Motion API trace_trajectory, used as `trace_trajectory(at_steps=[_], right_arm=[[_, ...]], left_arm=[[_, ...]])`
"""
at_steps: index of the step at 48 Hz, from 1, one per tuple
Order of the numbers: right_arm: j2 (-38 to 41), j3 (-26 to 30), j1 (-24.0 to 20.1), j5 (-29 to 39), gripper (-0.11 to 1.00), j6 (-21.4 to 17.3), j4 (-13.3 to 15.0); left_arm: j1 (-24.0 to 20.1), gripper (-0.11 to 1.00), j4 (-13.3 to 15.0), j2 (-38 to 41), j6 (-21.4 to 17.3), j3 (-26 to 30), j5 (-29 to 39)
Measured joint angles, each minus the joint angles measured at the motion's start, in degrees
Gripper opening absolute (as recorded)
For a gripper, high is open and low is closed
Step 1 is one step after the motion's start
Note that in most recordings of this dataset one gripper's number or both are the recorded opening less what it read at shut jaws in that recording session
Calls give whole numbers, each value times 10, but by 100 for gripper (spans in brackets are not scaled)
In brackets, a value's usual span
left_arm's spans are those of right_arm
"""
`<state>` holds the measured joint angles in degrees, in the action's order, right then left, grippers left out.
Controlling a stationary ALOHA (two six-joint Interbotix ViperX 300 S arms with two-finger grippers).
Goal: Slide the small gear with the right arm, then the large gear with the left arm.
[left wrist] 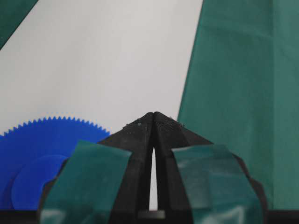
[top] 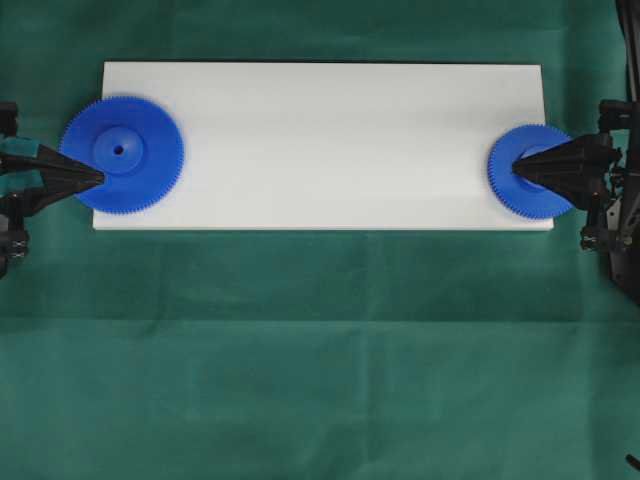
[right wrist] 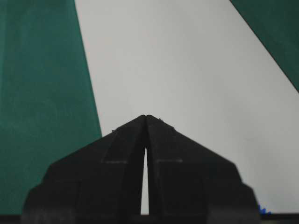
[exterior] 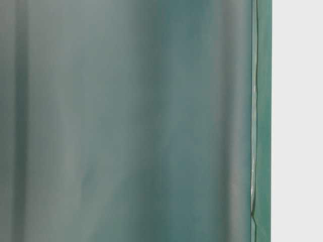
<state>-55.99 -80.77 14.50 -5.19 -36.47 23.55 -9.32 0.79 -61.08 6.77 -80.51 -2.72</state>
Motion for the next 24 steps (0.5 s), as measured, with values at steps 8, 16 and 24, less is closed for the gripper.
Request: trace_trajectory(at_steps=[8, 16, 24], right_arm=[[-1, 0, 0, -1, 50, 0, 11], [-5, 0, -1, -1, 50, 1, 16], [-15, -3, 0, 0, 50, 2, 18]], left_arm=[[0, 0, 0, -1, 0, 0, 0], [-2, 0, 0, 0, 0, 0, -4], [-4, 0, 0, -1, 0, 0, -7]])
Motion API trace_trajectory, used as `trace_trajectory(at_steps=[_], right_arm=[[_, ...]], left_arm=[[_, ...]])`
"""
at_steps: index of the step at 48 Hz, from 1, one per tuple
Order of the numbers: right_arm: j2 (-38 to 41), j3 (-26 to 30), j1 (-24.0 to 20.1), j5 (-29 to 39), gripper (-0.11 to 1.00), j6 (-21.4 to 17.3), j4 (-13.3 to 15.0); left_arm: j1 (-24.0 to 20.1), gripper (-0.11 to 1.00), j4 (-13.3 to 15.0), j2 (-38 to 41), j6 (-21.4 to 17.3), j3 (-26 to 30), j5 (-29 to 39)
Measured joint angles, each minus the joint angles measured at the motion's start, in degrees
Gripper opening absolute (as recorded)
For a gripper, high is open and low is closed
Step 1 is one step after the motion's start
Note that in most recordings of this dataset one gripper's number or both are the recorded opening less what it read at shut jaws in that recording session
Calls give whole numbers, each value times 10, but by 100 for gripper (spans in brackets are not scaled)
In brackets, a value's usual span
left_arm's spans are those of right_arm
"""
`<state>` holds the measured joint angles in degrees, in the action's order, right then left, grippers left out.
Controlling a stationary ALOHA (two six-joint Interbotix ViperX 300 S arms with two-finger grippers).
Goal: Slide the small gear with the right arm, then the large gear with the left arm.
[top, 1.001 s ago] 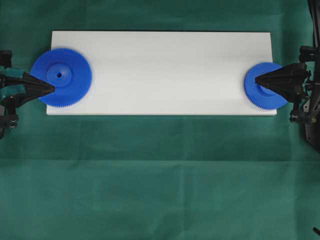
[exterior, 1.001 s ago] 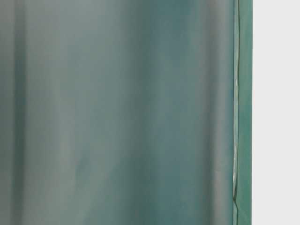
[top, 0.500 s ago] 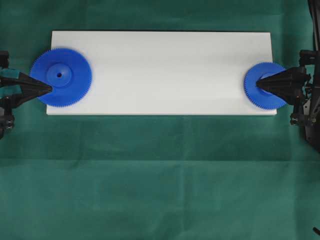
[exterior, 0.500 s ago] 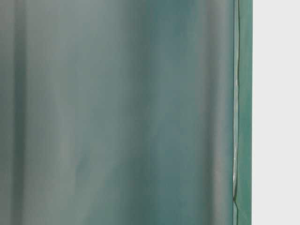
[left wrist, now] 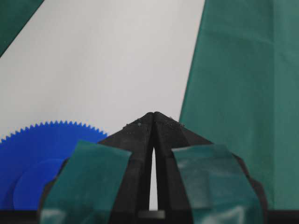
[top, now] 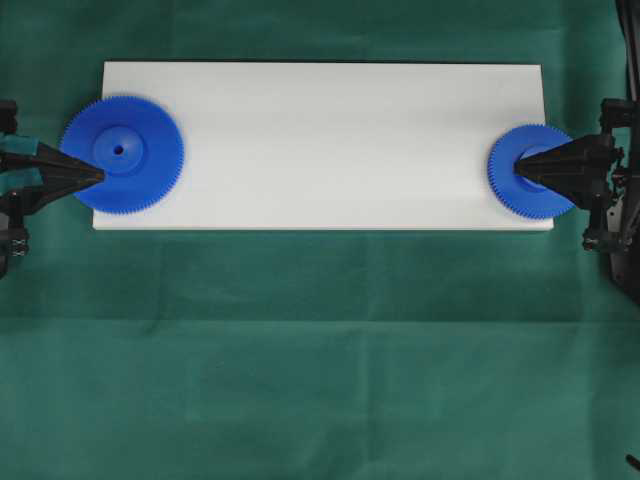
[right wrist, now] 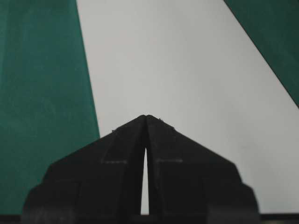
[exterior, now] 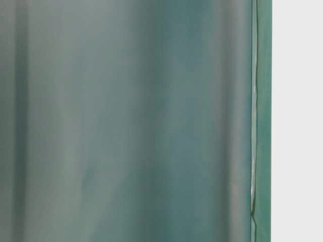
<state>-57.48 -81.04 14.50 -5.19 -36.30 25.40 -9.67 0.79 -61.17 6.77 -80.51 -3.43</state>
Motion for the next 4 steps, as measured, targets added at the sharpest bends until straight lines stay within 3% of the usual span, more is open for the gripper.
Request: trace_trajectory(at_steps=[4], right_arm=[[-4, 0, 0, -1, 50, 0, 1]], left_arm=[[0, 0, 0, 0, 0, 0, -1]])
